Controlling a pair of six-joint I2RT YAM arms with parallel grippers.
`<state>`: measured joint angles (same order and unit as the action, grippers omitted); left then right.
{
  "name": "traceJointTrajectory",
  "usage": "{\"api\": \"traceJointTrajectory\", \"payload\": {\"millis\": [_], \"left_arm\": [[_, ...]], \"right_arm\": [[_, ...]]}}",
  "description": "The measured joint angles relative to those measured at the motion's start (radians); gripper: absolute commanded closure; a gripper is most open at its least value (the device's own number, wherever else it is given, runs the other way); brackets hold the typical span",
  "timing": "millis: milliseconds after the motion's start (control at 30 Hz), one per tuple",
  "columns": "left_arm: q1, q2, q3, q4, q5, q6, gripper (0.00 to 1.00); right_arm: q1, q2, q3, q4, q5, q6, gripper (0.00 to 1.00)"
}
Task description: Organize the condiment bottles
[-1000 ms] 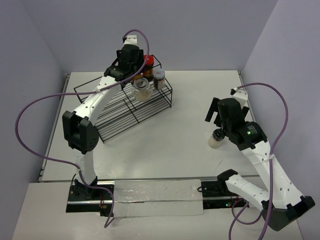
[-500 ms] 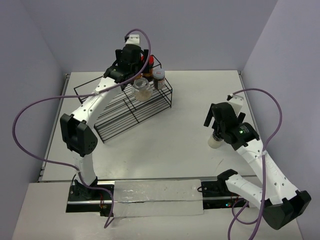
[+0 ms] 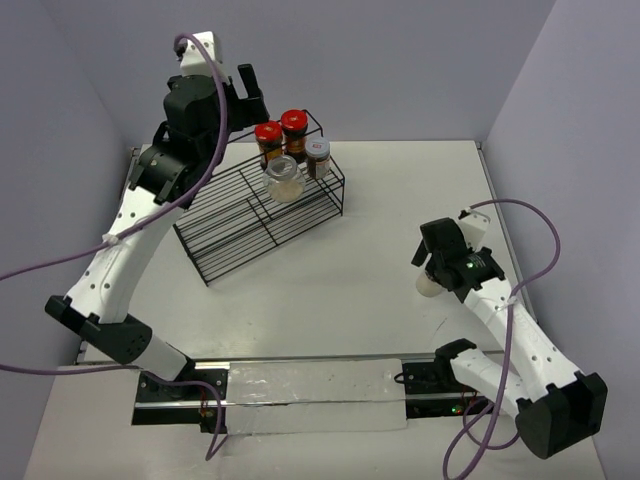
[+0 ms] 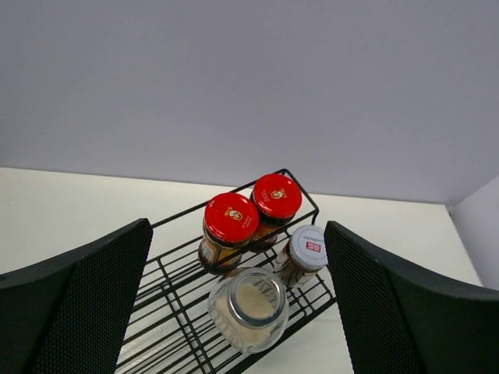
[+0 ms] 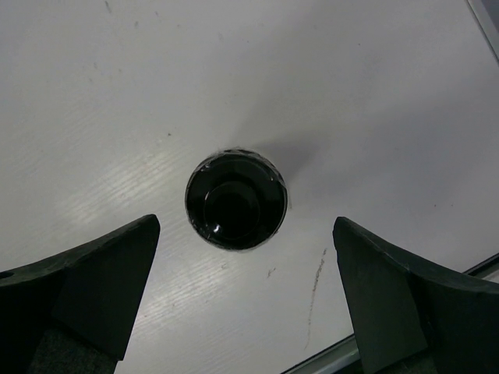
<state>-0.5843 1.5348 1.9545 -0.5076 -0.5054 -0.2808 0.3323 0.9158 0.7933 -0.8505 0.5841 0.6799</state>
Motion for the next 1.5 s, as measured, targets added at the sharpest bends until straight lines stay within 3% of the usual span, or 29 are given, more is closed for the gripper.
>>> {"api": "traceJointTrajectory", "payload": {"millis": [267,400,667,867,933,1100,1267,1500], "left_arm": [[-0.033,-0.012,-0.022,-0.013,-0.014,-0.004,0.01],[-0.045,-0.012,-0.048,-0.028,-0.017,-0.004,0.01],[-0.056,-0.012,-0.050,-0.033,-0.030,-0.004,0.00],[-0.059,-0.012,-0.050,-0.034,-0.038,-0.004,0.01],[-0.062,-0.012,-0.050,-0.034,-0.040,-0.004,0.00],[-0.065,-0.012,-0.051,-0.034,-0.044,-0.004,0.00],[-0.065,-0.013,-0.076,-0.035,-0.051,-0.007,0.01],[-0.069,-0.024,-0.117,-0.043,-0.080,-0.015,0.00]], "right_arm": [[-0.050,0.082,-0.033,0.075,-0.074,0.003,0.00],[-0.051,0.101,-0.034,0.110,-0.088,0.002,0.11],[-0.052,0.105,-0.085,0.159,-0.104,0.001,0.19],[-0.052,0.105,-0.095,0.164,-0.103,0.003,0.43],[-0.052,0.105,-0.095,0.168,-0.104,0.003,0.55],[-0.043,0.096,-0.093,0.171,-0.143,-0.005,0.60],[0.126,0.135,-0.031,0.151,-0.168,0.006,0.59],[0.447,0.401,0.222,0.158,-0.144,0.018,0.58]]}}
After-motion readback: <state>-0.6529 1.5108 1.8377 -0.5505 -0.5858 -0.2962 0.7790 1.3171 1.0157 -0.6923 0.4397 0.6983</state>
